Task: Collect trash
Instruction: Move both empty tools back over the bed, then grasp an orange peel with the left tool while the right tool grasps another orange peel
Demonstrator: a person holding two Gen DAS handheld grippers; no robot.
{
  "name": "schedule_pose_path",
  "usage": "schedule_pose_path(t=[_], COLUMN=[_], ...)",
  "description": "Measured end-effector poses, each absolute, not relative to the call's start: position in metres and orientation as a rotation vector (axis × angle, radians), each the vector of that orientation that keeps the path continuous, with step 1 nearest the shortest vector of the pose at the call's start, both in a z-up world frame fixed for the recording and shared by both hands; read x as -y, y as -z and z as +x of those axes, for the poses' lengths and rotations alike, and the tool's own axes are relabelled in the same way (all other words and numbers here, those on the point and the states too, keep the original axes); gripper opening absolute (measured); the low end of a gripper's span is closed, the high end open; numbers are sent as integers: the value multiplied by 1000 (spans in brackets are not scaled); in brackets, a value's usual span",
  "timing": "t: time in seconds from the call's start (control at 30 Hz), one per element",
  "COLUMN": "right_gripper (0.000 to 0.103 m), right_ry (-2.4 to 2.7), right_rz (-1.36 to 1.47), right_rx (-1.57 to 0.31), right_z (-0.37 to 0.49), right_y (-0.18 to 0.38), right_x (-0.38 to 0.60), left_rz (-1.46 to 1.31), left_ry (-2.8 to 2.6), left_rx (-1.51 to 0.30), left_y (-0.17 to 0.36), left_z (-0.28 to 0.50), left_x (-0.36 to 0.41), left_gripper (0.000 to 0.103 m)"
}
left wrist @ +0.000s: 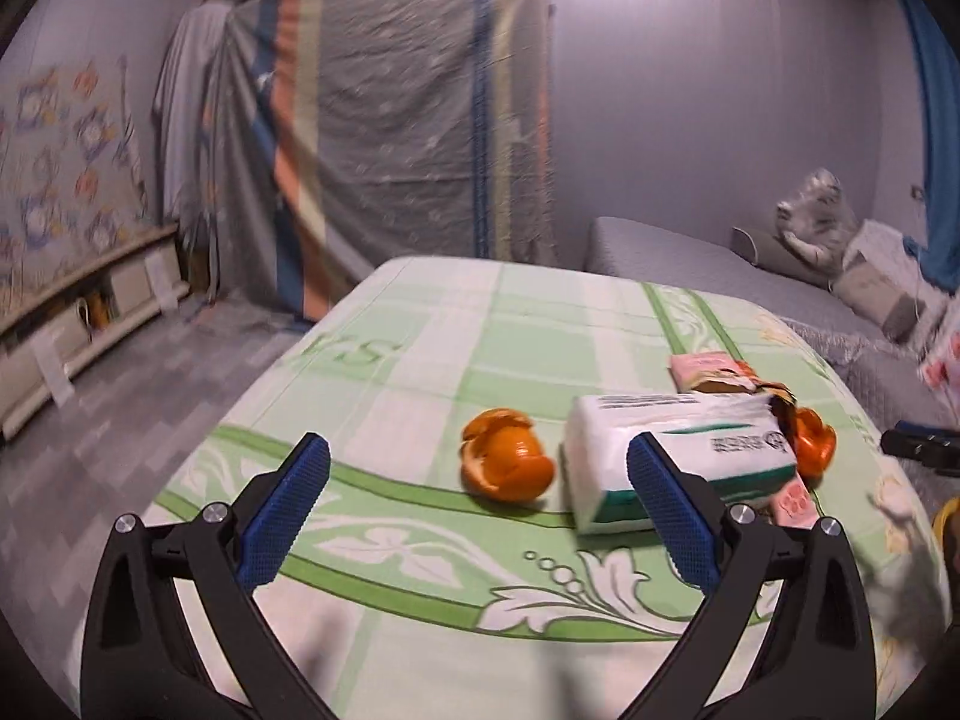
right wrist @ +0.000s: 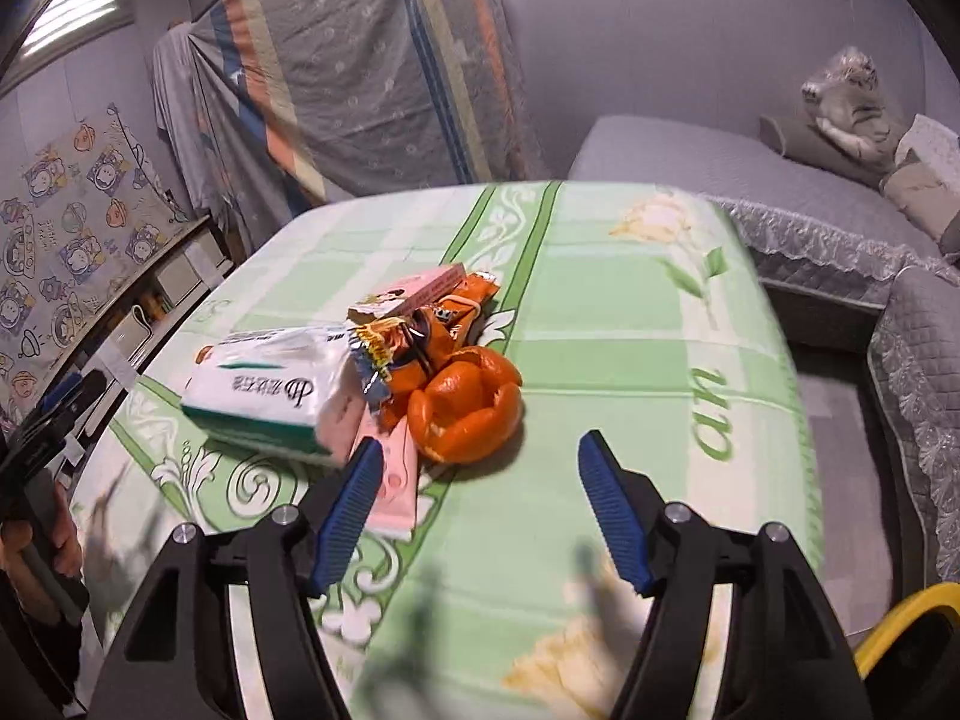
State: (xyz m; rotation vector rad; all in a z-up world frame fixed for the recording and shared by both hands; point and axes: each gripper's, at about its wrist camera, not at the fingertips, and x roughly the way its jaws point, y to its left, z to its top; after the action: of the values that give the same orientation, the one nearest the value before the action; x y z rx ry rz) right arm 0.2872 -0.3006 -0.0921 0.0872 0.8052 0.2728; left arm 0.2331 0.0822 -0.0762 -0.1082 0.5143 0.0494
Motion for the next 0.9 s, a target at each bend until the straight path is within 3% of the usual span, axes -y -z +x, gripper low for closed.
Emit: schedule_pose_path(t=[0.4,0.53,0.9], right_gripper=[32,16,14], right_ry=[-245,-230,-294], right_rz=[114,90,166], right_rx=[-963,-916,-825], right_z=[355,353,324], right_y=[140,133,99], right_x=[286,282,289], left_rz=[-171,-165,-209], left_ry=[-42,-59,-59], left_rx=[-643,-648,-720], left_y=[114,118,126], left_z=[270,275,316], left_x=[-102,-100,-101], left_gripper=[95,95,95])
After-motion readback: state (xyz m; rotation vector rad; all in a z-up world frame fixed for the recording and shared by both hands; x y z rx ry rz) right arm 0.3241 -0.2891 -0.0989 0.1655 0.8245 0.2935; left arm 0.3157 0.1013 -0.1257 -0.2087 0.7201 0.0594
